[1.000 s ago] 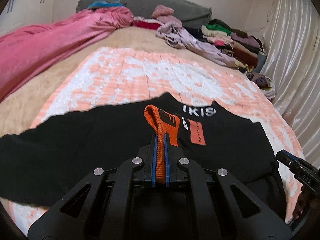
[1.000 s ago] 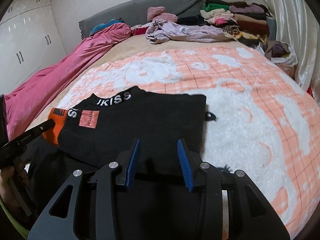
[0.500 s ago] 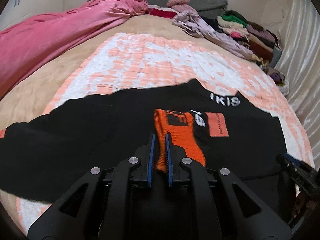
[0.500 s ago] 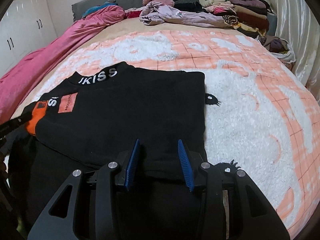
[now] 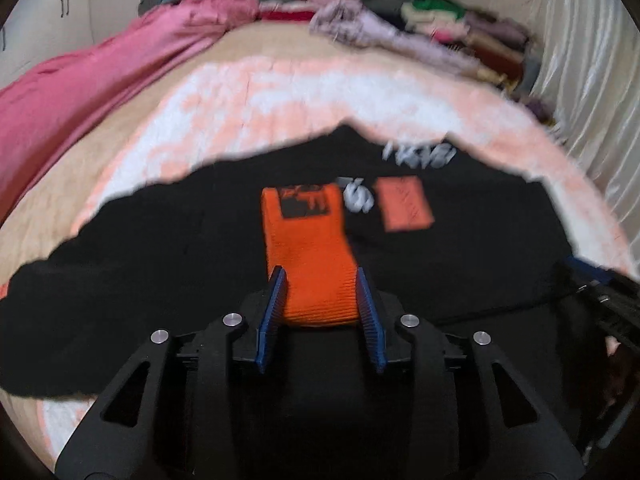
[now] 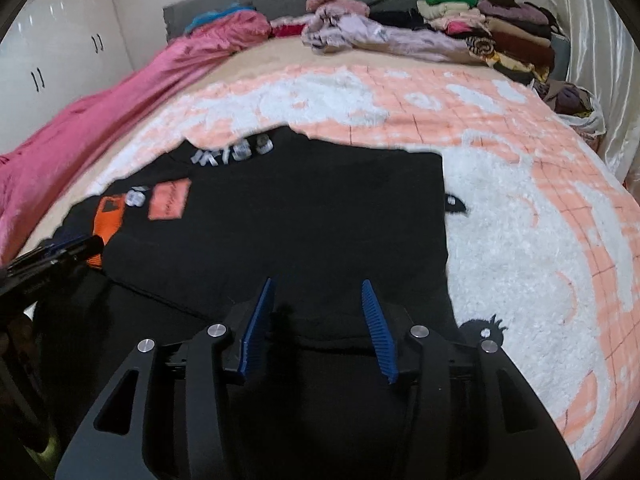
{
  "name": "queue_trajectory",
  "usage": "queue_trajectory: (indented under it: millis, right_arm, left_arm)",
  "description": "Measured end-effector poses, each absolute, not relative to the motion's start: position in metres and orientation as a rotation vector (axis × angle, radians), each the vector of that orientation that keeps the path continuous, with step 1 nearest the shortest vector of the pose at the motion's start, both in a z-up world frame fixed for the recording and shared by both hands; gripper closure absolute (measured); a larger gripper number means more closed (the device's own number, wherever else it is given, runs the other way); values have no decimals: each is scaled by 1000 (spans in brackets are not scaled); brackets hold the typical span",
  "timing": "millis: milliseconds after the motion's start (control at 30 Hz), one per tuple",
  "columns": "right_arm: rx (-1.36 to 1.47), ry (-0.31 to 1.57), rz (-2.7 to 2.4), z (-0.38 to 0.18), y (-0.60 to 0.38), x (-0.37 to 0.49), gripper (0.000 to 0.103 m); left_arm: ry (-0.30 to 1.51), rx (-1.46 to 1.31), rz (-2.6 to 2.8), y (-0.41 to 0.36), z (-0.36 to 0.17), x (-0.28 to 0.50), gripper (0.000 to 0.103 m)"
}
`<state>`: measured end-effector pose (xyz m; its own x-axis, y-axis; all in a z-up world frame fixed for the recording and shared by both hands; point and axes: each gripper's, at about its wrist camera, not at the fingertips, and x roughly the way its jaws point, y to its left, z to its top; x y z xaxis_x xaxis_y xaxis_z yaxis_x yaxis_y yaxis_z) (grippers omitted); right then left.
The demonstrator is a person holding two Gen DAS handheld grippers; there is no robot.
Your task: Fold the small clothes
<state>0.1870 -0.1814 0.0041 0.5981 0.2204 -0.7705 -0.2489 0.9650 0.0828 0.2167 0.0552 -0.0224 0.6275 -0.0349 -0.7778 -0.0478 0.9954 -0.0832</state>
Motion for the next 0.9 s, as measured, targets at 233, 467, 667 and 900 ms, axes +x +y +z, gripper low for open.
queue_trajectory:
  millis: [233,467,667,900]
  right_arm:
    - [-21,880,293,5,-181,181,47]
    - [-39,831,325,21,-167,164,34]
    - [-60,789,345,35,-148,153,22]
    - [-90,758,396,48,-121,145,15]
  left_arm:
    - [850,-128,16,62,-11,206,62]
    - [767,-124,57,71,8,183,37]
    - [717,-181,133,102,15,160,19]
    - [684,-281,244,149,15,138,10]
